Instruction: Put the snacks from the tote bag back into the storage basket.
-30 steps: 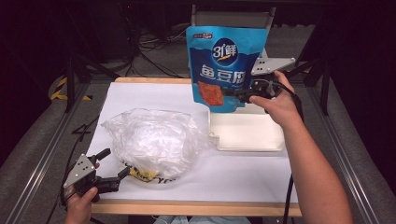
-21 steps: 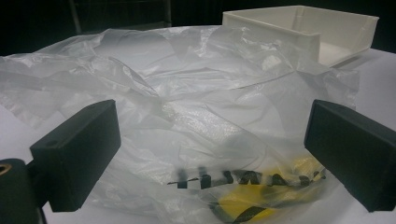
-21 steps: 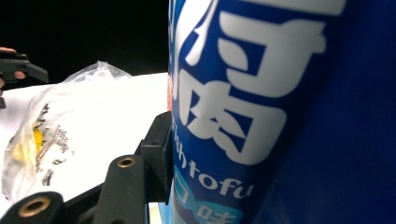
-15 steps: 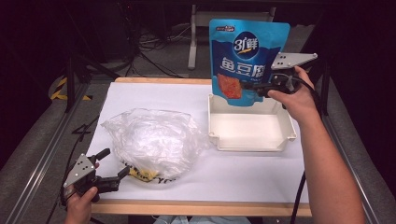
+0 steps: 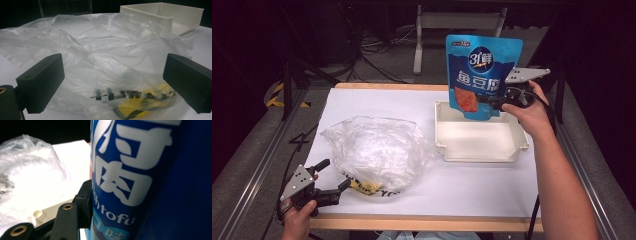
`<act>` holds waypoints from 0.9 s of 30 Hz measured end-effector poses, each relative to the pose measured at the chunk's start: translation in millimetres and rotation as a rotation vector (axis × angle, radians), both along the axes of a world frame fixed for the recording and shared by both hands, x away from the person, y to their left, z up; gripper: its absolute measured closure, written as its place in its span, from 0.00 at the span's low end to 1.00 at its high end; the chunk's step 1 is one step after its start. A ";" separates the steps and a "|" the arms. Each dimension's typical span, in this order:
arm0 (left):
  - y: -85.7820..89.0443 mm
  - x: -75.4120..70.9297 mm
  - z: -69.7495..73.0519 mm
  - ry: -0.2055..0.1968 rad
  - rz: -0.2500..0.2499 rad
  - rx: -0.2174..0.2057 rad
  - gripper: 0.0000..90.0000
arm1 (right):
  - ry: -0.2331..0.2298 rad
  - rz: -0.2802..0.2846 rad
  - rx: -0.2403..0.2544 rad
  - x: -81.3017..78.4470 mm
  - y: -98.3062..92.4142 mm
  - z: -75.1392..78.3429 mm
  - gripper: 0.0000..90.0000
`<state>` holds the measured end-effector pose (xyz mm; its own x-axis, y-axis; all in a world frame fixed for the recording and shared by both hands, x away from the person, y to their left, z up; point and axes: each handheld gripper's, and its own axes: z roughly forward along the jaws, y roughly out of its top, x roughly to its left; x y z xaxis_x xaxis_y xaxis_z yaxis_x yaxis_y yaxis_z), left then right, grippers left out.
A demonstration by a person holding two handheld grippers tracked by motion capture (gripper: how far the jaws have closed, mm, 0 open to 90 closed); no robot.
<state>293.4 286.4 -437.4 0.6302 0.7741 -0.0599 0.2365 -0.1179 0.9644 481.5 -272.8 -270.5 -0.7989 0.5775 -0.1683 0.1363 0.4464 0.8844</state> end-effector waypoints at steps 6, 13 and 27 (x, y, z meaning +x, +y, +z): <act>-0.2 0.0 -0.3 0.005 -0.002 0.005 0.05 | 0.014 -0.011 -0.006 3.2 -1.8 -13.9 0.57; -0.8 0.0 -0.6 0.006 -0.006 0.003 0.05 | 0.056 -0.025 -0.023 8.1 -3.7 -36.8 0.57; -1.1 0.0 -0.8 0.008 -0.008 0.005 0.05 | 0.088 -0.018 -0.069 14.8 2.2 -60.2 0.57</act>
